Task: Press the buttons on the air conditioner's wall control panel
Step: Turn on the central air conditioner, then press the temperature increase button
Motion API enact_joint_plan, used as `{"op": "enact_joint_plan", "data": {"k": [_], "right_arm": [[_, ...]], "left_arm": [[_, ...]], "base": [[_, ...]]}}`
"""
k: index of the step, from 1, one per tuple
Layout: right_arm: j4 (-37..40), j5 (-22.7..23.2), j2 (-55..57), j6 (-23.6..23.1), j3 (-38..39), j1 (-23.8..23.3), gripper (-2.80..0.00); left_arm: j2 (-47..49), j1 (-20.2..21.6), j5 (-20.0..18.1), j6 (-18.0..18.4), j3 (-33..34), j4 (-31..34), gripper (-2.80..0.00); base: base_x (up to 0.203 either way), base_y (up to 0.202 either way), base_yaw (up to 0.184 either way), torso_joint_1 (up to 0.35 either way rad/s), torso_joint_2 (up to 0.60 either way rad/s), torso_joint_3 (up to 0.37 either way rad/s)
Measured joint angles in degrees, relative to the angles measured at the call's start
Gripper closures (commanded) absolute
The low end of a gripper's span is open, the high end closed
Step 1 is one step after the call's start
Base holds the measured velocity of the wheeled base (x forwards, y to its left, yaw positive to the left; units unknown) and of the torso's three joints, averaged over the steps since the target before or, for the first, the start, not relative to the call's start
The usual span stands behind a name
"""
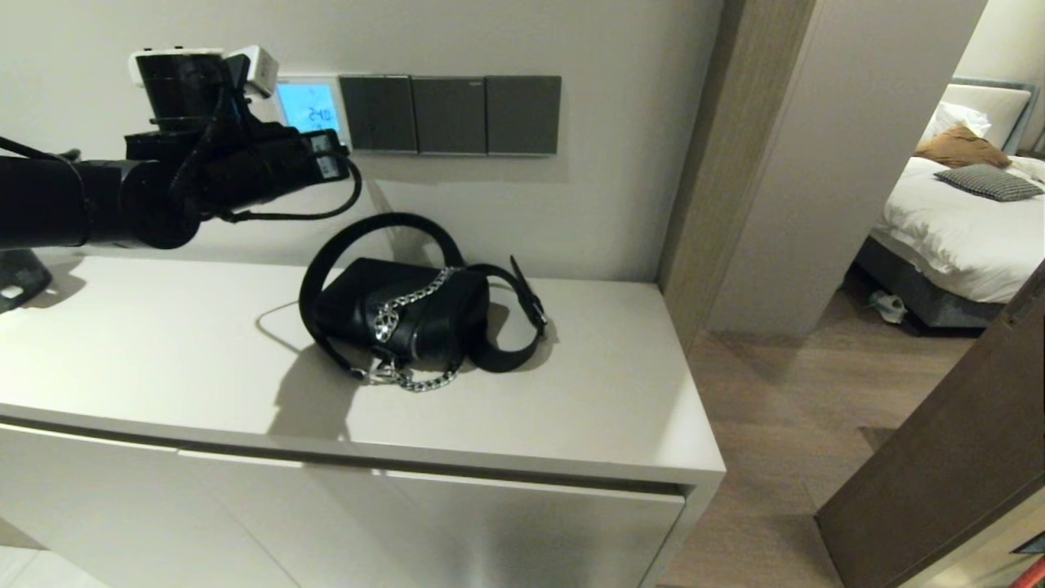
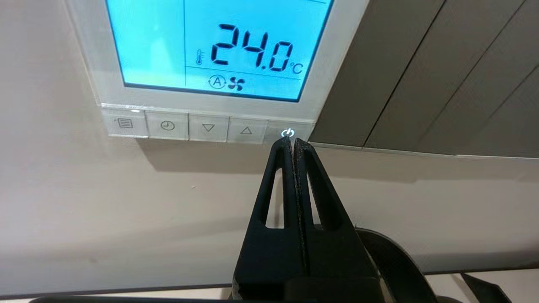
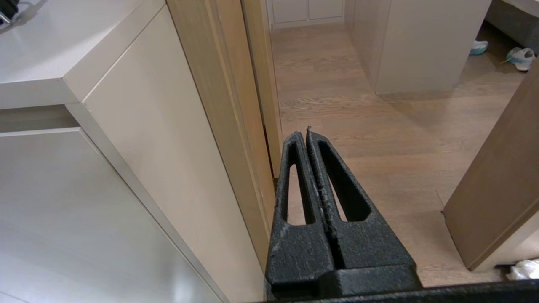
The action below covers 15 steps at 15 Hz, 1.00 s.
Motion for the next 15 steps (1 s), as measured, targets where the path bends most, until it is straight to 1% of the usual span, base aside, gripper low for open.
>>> {"op": "enact_joint_plan", "data": {"k": [7, 12, 15], "right_arm": [[0.0, 0.0, 0.0, 0.0, 0.0, 0.0, 0.0], [0.0, 0.0, 0.0, 0.0, 0.0, 0.0, 0.0], [0.0, 0.0, 0.0, 0.0, 0.0, 0.0, 0.0]], "left_arm": [[-4.1, 0.0, 0.0, -0.1, 3.8, 0.1, 0.0], [-4.2, 0.6, 0.2, 0.2, 3.4, 0.0, 0.0], [-3.9, 1.7, 0.4, 0.3, 3.3, -3.2, 0.0]], "base": [[0.0, 0.0, 0.0, 0.0, 0.0, 0.0], [0.0, 0.0, 0.0, 0.0, 0.0, 0.0], [0.0, 0.0, 0.0, 0.0, 0.0, 0.0]]}}
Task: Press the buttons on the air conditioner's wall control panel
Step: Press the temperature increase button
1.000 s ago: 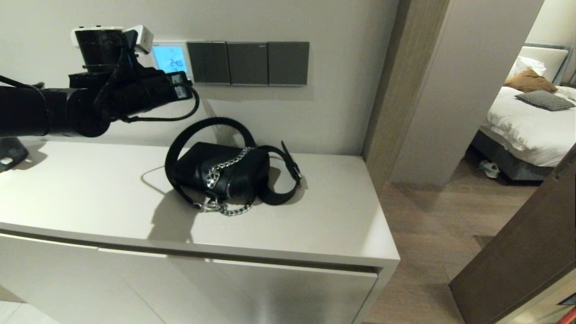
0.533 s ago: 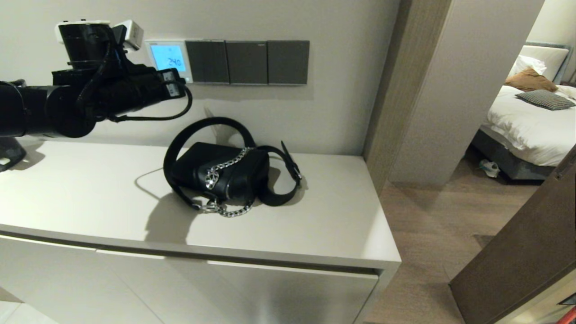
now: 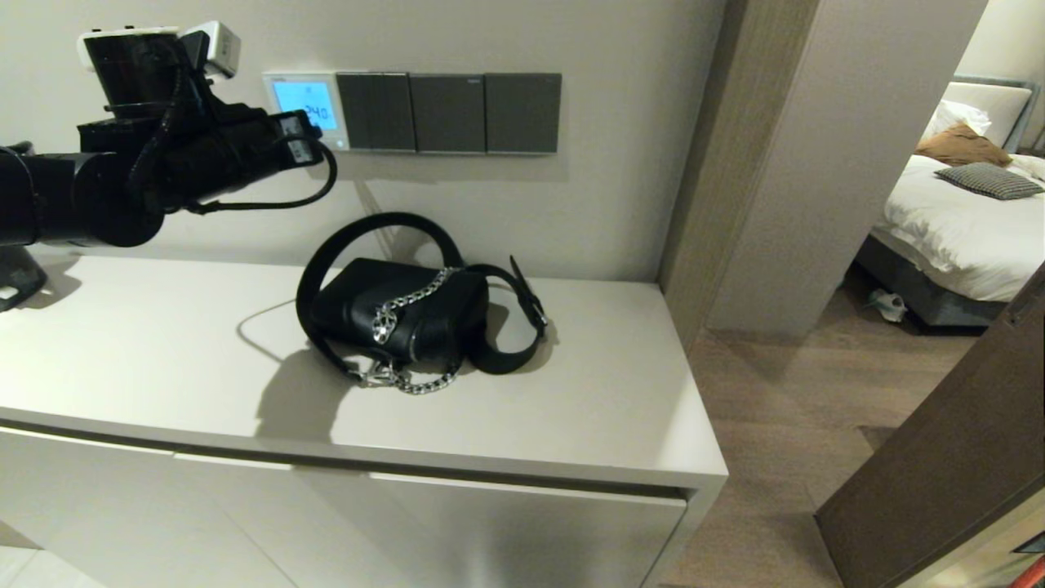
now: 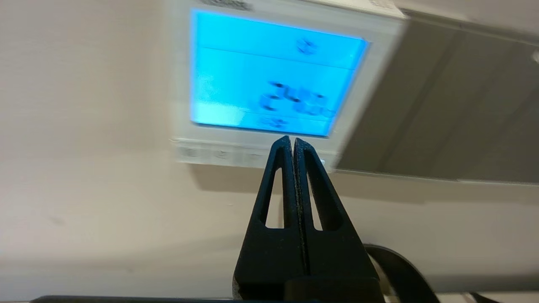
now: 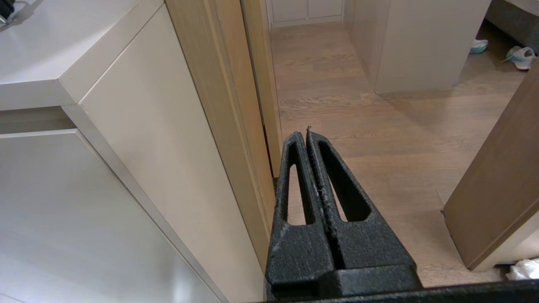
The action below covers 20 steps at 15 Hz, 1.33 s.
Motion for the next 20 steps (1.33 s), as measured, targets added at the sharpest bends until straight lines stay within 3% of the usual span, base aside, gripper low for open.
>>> {"op": "enact_joint_plan", "data": {"k": [20], "right_arm": [[0.0, 0.0, 0.0, 0.0, 0.0, 0.0, 0.0]], "left_arm": [[1.1, 1.4, 0.0, 0.2, 0.5, 0.2, 0.0]], "base": [[0.0, 0.0, 0.0, 0.0, 0.0, 0.0]]}}
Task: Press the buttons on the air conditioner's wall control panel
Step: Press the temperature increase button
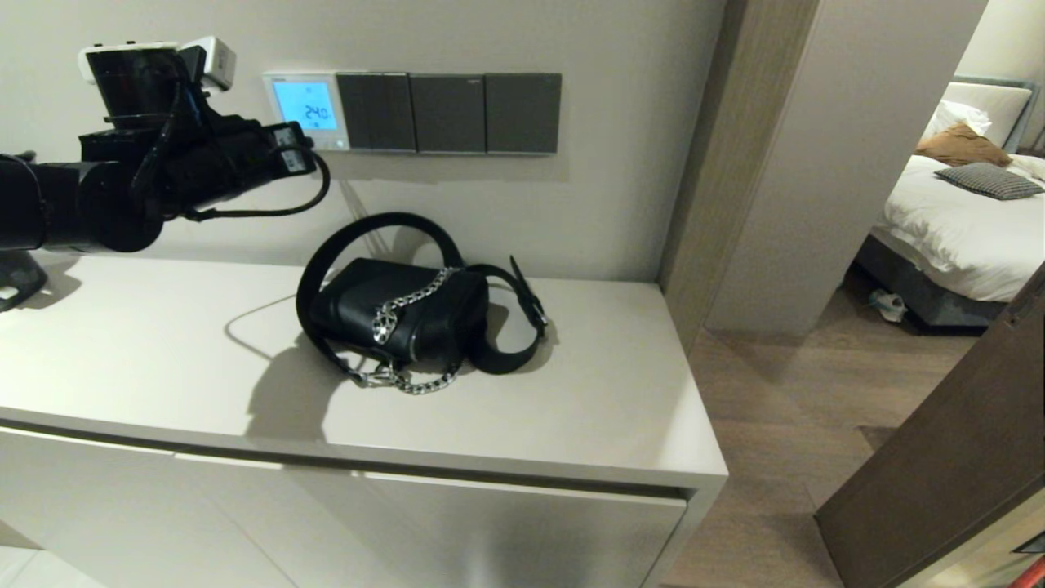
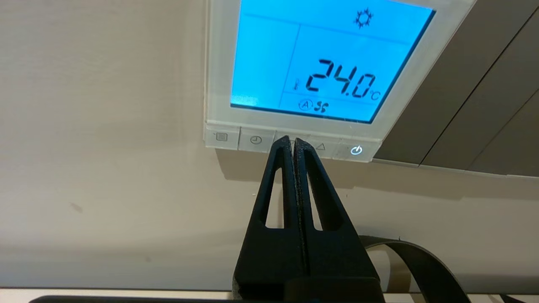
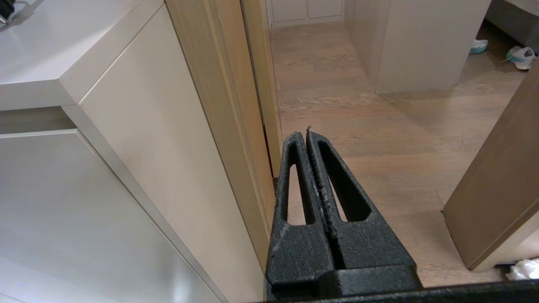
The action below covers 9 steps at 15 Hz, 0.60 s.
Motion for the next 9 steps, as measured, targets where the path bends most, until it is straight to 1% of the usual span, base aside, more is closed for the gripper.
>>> {"op": "enact_joint_plan", "data": {"k": [6, 9], "right_arm": [[0.0, 0.0, 0.0, 0.0, 0.0, 0.0, 0.0], [0.0, 0.0, 0.0, 0.0, 0.0, 0.0, 0.0]], "left_arm": [[0.2, -1.3, 0.0, 0.0, 0.2, 0.0, 0.0], [0.5, -1.4, 0.0, 0.1, 0.0, 0.0, 0.0]], "base": [[0.0, 0.0, 0.0, 0.0, 0.0, 0.0], [0.0, 0.0, 0.0, 0.0, 0.0, 0.0]]}}
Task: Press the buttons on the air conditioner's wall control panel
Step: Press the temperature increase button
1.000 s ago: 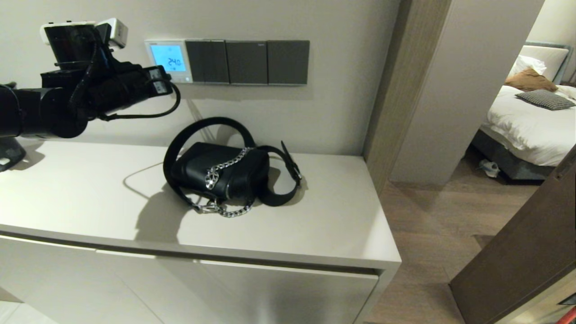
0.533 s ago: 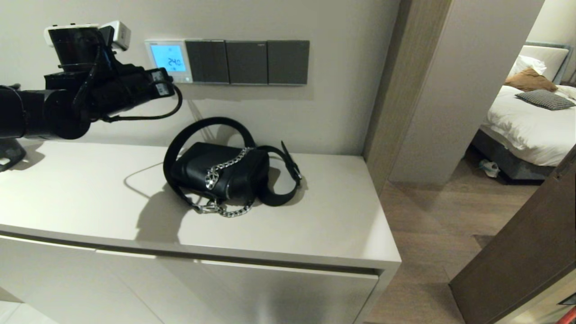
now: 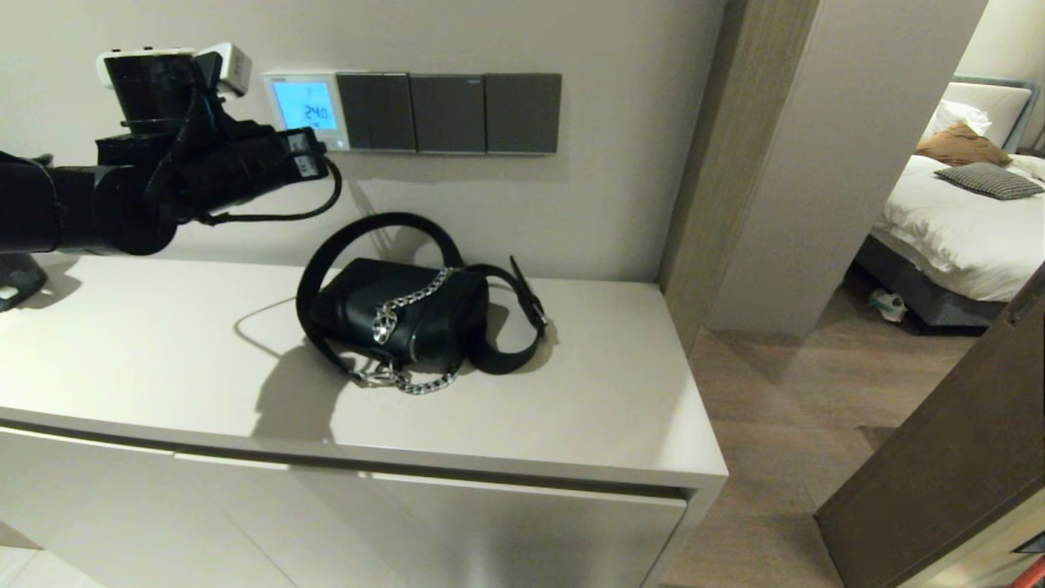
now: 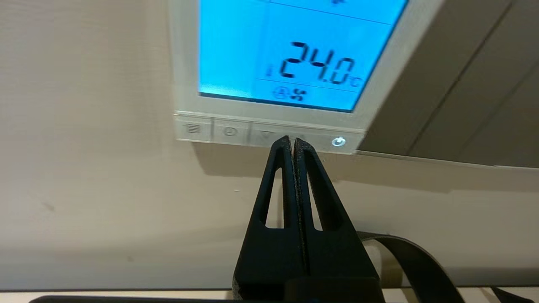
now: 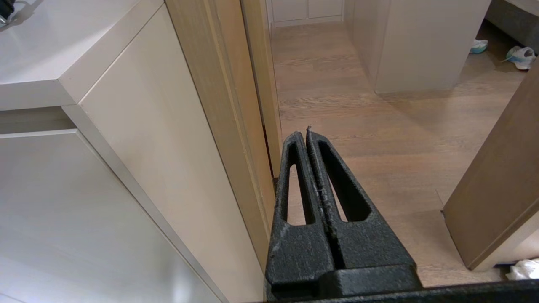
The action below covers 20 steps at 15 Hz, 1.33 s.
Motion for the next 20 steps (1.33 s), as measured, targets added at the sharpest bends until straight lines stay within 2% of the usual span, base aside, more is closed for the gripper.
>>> {"op": "enact_joint_plan", "data": {"k": [13, 20], "right_arm": [[0.0, 0.0, 0.0, 0.0, 0.0, 0.0, 0.0], [0.0, 0.0, 0.0, 0.0, 0.0, 0.0, 0.0]], "left_arm": [[1.8, 0.0, 0.0, 0.0, -1.0, 0.1, 0.0], [0.1, 0.0, 0.0, -0.1, 0.7, -0.6, 0.0]], "base": [[0.0, 0.0, 0.0, 0.0, 0.0, 0.0], [0.0, 0.0, 0.0, 0.0, 0.0, 0.0]]}}
